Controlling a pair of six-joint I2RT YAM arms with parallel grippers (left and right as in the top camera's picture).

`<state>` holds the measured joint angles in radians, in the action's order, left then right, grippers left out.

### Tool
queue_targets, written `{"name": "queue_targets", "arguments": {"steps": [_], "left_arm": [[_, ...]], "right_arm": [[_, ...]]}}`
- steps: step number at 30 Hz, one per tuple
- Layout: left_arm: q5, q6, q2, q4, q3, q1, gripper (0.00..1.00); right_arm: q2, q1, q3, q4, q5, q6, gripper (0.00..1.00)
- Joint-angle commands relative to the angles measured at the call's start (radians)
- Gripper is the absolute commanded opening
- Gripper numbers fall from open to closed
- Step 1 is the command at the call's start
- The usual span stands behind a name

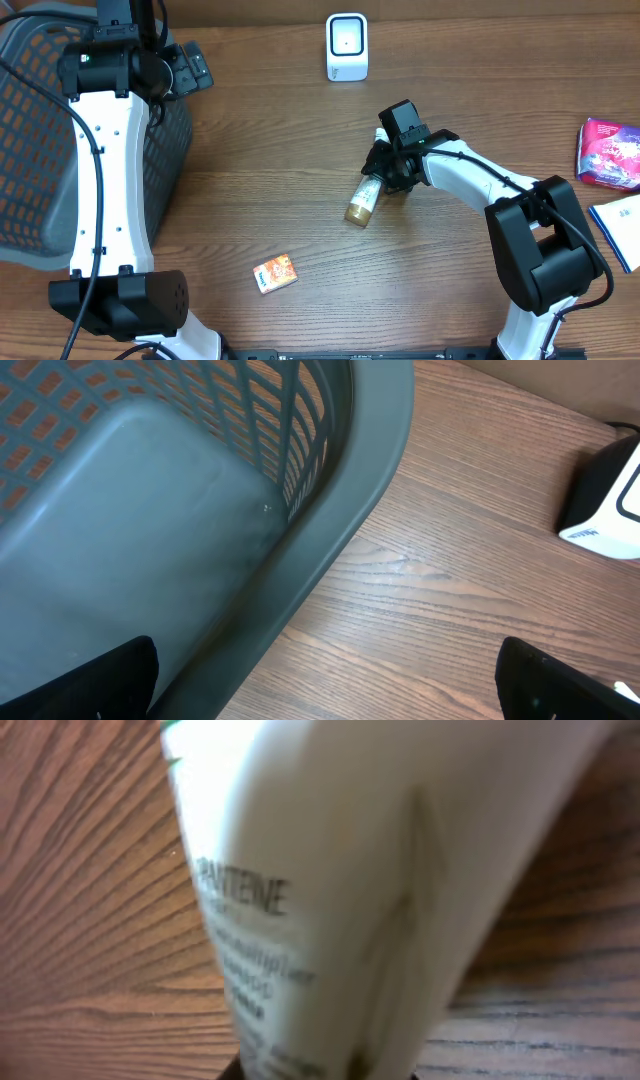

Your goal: Scan the item barcode

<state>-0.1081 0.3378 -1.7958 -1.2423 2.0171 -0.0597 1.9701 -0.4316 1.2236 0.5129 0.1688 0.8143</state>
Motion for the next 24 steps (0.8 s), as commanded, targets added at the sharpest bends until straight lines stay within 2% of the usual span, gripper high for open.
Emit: {"name": "queue_targets", "arguments": {"steps": [1, 3, 6, 9, 11, 15, 19, 22, 24], "left_arm": [[0.004, -0.001, -0.011, -0.003, 0.0, 0.001, 1.0], [0.004, -0.001, -0.011, -0.003, 0.0, 0.001, 1.0], [0.005, -0.001, -0.011, -0.003, 0.0, 0.001, 1.0], [0.004, -0.001, -0.011, -0.003, 0.0, 0.001, 1.0], [0.005, -0.001, -0.011, -0.003, 0.0, 0.001, 1.0], [0.004, -0.001, -0.011, -0.003, 0.0, 0.001, 1.0], [0.005, -0.001, -0.011, -0.003, 0.0, 0.001, 1.0], [0.005, -0.001, -0.011, -0.003, 0.0, 0.001, 1.0], [0.005, -0.001, -0.011, -0.003, 0.0, 0.001, 1.0]], "right_arm": [[0.035, 0.006, -0.018, -0.012, -0.043, -0.012, 0.04], [0.025, 0.006, -0.01, -0.032, -0.015, -0.017, 0.04], [-0.009, 0.006, 0.002, -0.118, 0.108, -0.122, 0.04], [-0.047, 0.006, 0.003, -0.309, 0.345, -0.352, 0.04], [-0.052, 0.006, 0.003, -0.404, 0.422, -0.472, 0.04], [-0.055, 0.011, 0.002, -0.537, 0.457, -0.492, 0.04], [-0.047, 0.016, 0.002, -0.838, 0.573, -0.731, 0.04], [-0.043, 0.04, 0.003, -1.105, 0.672, -0.758, 0.04], [-0.036, 0.064, 0.003, -1.223, 0.737, -0.759, 0.04]]}}
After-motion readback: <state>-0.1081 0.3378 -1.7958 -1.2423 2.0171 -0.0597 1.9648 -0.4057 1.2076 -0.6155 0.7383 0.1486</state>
